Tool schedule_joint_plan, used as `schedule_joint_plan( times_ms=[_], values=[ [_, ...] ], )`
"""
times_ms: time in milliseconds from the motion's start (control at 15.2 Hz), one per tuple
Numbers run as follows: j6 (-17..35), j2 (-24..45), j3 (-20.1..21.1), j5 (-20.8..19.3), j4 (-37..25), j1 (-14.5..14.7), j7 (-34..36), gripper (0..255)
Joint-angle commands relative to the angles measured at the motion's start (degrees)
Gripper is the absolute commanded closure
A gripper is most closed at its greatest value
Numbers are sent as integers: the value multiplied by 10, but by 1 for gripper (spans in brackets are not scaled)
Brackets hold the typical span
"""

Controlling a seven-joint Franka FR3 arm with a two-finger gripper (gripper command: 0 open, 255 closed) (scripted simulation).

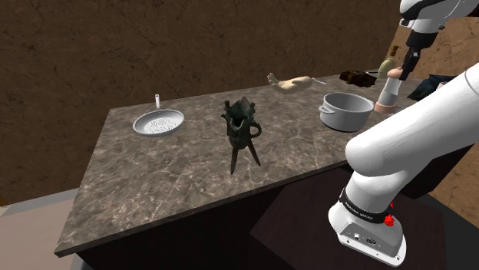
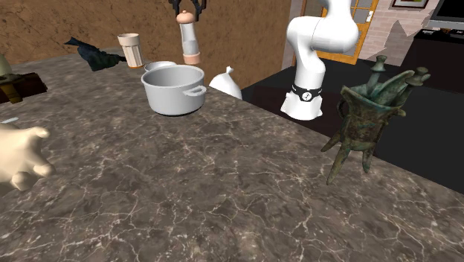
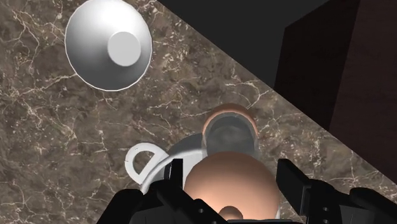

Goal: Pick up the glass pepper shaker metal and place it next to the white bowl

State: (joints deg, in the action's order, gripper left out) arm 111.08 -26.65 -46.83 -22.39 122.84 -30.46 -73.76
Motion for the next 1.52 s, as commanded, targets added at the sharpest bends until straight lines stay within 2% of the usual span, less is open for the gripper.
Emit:
schedule_joint_plan(
  times_ms=[0, 792, 1452],
  values=[
    [14, 1, -4, -2, 13, -1, 1, 255],
    [110, 23, -40, -11, 86, 2, 3, 255],
    [197, 63, -81, -5, 135, 17, -4, 255]
  ],
)
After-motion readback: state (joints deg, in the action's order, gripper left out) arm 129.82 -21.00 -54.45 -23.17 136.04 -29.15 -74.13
